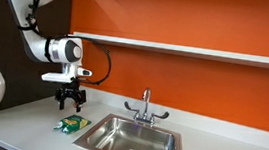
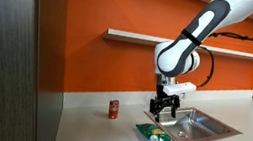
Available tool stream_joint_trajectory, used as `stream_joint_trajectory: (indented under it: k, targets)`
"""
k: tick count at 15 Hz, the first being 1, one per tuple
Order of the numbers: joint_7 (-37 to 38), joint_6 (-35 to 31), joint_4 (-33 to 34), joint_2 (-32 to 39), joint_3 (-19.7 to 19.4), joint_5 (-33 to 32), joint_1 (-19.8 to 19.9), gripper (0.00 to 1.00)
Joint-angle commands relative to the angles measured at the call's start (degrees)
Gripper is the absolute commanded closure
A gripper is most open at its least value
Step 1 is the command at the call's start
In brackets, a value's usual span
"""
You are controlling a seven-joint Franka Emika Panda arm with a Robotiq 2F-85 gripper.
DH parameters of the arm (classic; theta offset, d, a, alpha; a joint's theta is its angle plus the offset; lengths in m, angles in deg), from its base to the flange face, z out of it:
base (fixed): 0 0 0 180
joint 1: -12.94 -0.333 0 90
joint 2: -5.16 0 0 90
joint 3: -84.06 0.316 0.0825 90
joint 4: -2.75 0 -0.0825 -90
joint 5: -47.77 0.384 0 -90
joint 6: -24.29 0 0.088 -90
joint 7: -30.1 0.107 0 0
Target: Put the Lays packet on the left side of the bottom shelf
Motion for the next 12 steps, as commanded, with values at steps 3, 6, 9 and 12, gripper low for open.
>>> stream_joint_trajectory:
  k: [3, 6, 9, 12]
  targets:
    - [2.83, -1.09, 4.55, 5.37, -1.43, -3.96, 0.15, 0.0]
    - [2.3, -1.14, 6.79, 8.07, -2.22, -3.69, -0.14, 0.0]
    - [1.58, -1.22, 9.06, 10.87, -2.83, -2.84, -0.38, 0.0]
    - [1.04, -0.74, 11.07, 13.63, -3.26, -1.85, -0.6, 0.0]
